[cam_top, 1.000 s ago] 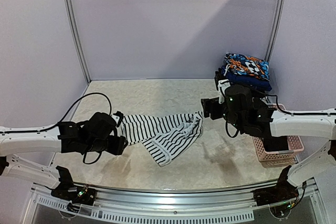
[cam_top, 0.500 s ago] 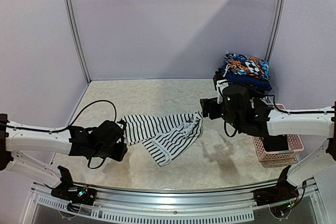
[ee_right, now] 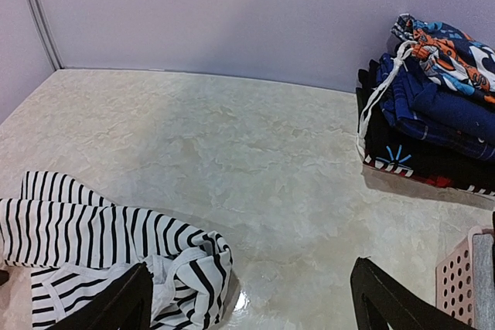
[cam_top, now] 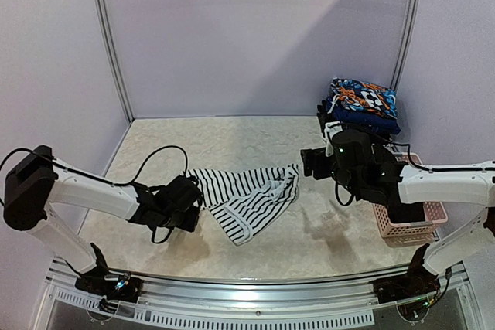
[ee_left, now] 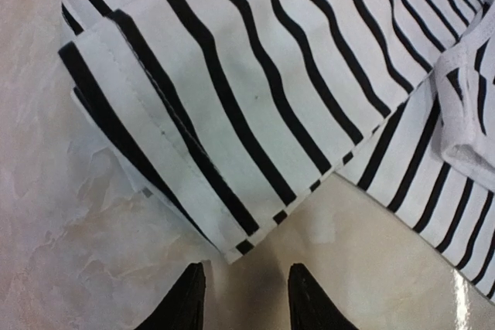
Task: Fold and stack the mixed laundry pile
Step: Pick up the crumpled tank top from the center of the board.
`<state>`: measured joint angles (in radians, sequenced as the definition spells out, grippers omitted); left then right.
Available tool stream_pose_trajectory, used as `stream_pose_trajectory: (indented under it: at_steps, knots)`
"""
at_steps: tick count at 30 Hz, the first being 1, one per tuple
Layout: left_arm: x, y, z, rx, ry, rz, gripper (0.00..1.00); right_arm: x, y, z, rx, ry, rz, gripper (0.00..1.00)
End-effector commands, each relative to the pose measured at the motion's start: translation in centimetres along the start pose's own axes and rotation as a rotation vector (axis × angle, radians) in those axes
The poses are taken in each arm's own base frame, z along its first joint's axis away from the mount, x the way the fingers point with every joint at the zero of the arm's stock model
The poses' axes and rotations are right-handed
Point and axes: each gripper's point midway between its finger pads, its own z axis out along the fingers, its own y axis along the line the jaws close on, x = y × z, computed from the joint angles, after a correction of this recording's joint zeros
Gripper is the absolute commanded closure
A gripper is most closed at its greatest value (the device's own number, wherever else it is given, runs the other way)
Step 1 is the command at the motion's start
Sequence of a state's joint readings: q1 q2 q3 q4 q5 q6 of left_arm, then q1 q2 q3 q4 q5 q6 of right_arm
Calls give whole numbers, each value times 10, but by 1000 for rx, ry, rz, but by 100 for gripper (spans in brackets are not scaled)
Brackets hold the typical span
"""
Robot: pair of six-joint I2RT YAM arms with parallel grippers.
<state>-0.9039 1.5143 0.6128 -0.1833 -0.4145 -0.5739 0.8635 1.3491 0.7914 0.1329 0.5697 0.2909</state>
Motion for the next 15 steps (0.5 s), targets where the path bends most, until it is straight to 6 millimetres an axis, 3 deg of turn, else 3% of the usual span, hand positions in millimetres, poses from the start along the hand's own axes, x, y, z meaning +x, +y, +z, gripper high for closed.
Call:
stream_pose_trajectory:
  at_steps: [1, 7, 15]
  knots:
    - [-19, -7, 9, 29, -42, -28, 63, 2, -10, -3, 35, 3, 6, 11]
    - [-18, -7, 24, 31, -26, -36, 71, 3, -13, 1, 48, 6, -4, 11]
    - [-28, -10, 26, 48, -76, -38, 100, 4, -13, 8, 61, 18, -15, 11]
